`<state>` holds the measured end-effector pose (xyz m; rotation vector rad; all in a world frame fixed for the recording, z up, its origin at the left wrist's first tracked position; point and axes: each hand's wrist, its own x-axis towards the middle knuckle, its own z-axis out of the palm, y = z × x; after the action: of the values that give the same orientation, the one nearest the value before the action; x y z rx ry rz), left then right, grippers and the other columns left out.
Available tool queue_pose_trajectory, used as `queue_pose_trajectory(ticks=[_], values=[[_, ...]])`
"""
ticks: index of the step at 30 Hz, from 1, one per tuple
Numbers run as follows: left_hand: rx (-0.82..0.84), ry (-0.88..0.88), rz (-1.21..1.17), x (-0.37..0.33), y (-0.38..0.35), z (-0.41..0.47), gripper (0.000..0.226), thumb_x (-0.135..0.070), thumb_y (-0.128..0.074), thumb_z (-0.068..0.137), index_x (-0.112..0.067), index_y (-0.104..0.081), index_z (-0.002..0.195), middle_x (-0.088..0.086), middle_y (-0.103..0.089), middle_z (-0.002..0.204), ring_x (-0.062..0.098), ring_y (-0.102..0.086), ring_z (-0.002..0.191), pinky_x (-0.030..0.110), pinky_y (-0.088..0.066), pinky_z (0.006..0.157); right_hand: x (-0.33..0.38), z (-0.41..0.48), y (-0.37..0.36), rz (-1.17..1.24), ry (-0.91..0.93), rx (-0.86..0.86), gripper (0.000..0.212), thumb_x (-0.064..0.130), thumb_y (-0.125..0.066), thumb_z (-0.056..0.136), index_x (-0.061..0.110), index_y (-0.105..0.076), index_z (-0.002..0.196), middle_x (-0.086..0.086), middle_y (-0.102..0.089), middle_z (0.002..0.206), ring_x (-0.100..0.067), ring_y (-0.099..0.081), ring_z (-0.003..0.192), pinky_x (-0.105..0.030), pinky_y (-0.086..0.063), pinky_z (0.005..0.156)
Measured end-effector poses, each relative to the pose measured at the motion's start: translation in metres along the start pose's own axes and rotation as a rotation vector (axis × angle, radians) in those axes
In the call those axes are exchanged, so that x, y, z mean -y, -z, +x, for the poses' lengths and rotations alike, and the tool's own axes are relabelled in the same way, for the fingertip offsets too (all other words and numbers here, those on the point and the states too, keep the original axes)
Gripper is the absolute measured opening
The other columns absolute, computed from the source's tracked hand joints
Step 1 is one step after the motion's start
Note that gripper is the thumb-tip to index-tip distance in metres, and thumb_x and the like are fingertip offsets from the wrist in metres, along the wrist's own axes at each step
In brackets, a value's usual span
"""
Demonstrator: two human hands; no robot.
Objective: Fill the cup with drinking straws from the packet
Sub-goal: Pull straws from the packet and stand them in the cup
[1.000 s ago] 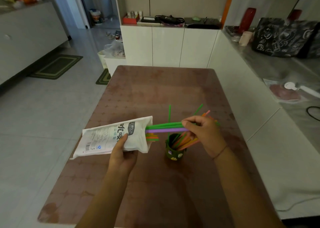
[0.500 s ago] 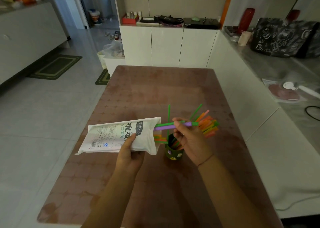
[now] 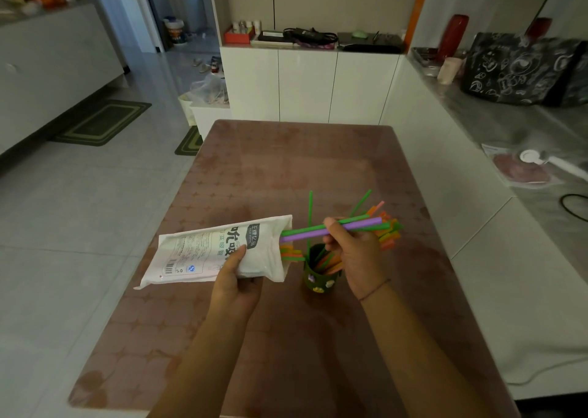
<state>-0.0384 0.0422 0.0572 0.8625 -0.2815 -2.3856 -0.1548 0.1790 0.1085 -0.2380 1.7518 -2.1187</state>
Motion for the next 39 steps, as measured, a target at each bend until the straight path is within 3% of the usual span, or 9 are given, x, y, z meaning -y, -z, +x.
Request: queue_pose_trajectory(ticks=[5,8,10,15,20,26,30,35,39], values=[[0.066,-0.038,0.002,-0.002,-0.001,0.003,0.036,-0.006,-0.063,0.084,-0.017,-0.058,0.119,0.003,-0.074,0.105,0.017,-0.072,0.093,0.039,-0.058,0.079,0.007,-0.002,0.005,-0.123,0.057,-0.084,0.030,0.021,-0.068,0.081,0.011,-0.062,0.053,0.001,-0.056,0.036,-0.008,-0.050,0.035,-0.018,-0.045,0.043],[0.088,-0.022,0.045,0.004,-0.003,0.000,0.038,-0.007,-0.065,0.082,-0.018,-0.058,0.117,0.004,-0.073,0.105,0.018,-0.072,0.092,0.037,-0.061,0.071,0.006,-0.003,0.003,-0.158,0.061,-0.079,0.031,0.022,-0.069,0.080,0.011,-0.061,0.052,0.001,-0.053,0.034,-0.009,-0.047,0.031,-0.019,-0.042,0.040],[0.080,0.002,0.061,0.009,-0.004,-0.001,0.035,-0.006,-0.063,0.082,-0.017,-0.058,0.115,0.005,-0.074,0.101,0.018,-0.073,0.086,0.035,-0.061,0.066,0.003,-0.004,-0.001,-0.160,0.058,-0.065,0.029,0.022,-0.069,0.080,0.012,-0.062,0.055,0.002,-0.053,0.034,-0.010,-0.046,0.031,-0.019,-0.042,0.040],[0.039,0.014,0.085,0.012,-0.003,0.000,0.029,-0.002,-0.061,0.086,-0.015,-0.058,0.111,0.005,-0.075,0.092,0.017,-0.073,0.078,0.037,-0.059,0.072,-0.002,-0.009,-0.004,-0.141,0.034,-0.006,0.017,0.018,-0.067,0.082,0.020,-0.067,0.065,0.004,-0.053,0.040,-0.009,-0.047,0.037,-0.021,-0.043,0.042],[0.037,0.028,0.096,0.014,-0.003,-0.001,0.033,-0.003,-0.062,0.084,-0.016,-0.057,0.115,0.007,-0.070,0.107,0.021,-0.068,0.095,0.039,-0.057,0.076,-0.008,-0.014,-0.007,-0.114,0.019,0.125,0.011,0.014,-0.064,0.084,0.022,-0.070,0.080,-0.006,-0.057,0.057,-0.008,-0.052,0.043,-0.024,-0.048,0.042],[0.037,0.010,0.079,0.005,0.001,0.002,0.034,-0.005,-0.065,0.082,-0.016,-0.059,0.113,0.005,-0.073,0.103,0.019,-0.069,0.097,0.040,-0.056,0.081,0.007,-0.003,0.005,-0.145,0.086,-0.012,0.012,0.013,-0.065,0.083,0.016,-0.067,0.072,0.003,-0.056,0.041,-0.008,-0.052,0.039,-0.021,-0.047,0.047],[0.012,-0.009,0.064,-0.003,0.007,0.007,0.028,-0.005,-0.063,0.085,-0.016,-0.058,0.111,0.003,-0.076,0.092,0.016,-0.072,0.085,0.035,-0.060,0.073,0.024,0.010,0.022,-0.140,0.142,-0.115,0.016,0.011,-0.066,0.082,0.017,-0.066,0.067,0.003,-0.056,0.038,-0.005,-0.052,0.037,-0.019,-0.046,0.042],[-0.038,-0.030,0.031,-0.010,0.014,0.011,0.037,-0.005,-0.065,0.083,-0.017,-0.056,0.117,0.003,-0.075,0.093,0.017,-0.073,0.083,0.035,-0.061,0.061,0.042,0.019,0.048,-0.204,0.209,-0.209,0.019,0.012,-0.067,0.082,0.019,-0.064,0.065,0.005,-0.058,0.038,-0.005,-0.053,0.035,-0.018,-0.048,0.041],[-0.038,-0.029,0.020,-0.010,0.017,0.012,0.038,-0.005,-0.066,0.082,-0.017,-0.055,0.116,0.003,-0.076,0.092,0.018,-0.074,0.083,0.035,-0.060,0.059,0.049,0.022,0.065,-0.374,0.256,-0.254,0.016,0.016,-0.066,0.082,0.006,-0.068,0.070,0.002,-0.058,0.040,-0.006,-0.053,0.036,-0.018,-0.048,0.043]])
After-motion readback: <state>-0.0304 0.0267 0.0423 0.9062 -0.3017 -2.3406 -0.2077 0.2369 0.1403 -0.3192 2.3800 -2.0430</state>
